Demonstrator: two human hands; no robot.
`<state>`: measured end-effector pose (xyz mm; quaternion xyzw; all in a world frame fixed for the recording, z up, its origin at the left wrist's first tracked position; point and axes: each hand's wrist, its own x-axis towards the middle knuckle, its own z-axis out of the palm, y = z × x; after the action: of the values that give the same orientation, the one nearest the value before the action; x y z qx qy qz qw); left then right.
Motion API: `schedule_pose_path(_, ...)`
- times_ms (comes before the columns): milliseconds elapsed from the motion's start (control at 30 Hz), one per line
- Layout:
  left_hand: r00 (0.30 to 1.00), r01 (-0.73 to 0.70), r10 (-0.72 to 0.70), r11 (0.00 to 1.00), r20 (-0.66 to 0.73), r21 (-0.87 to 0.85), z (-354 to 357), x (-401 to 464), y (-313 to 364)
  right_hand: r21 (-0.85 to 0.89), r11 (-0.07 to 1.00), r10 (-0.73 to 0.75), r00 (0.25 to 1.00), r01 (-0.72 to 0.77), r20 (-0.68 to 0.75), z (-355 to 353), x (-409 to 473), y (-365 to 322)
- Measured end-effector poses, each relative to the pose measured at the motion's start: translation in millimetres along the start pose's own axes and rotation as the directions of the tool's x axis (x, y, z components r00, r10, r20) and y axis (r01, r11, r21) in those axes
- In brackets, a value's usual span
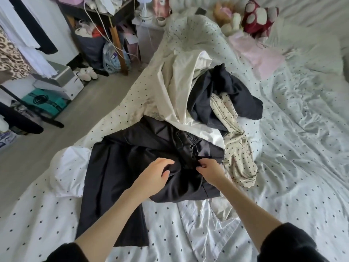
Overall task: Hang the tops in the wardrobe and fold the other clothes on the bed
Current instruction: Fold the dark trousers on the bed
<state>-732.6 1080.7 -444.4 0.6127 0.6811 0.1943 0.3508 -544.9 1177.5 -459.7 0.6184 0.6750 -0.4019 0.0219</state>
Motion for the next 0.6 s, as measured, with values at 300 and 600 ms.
schedule_pose_path(300, 0.939, -0.341, 0.232, 0.724, 0.254, 0.600, 8.6, 42.9, 39.5, 0.122, 0.986, -0.118, 0.993, 0.113, 0.030, 8.2, -48.4, -1.5)
schedule_pose_path(600, 0.987, -0.158, 0.124, 0.884, 0.107, 0.440, 15.7, 5.4, 25.7, 0.134, 0.983, -0.116, 0.989, 0.127, -0.086, 6.5, -63.7, 27.7)
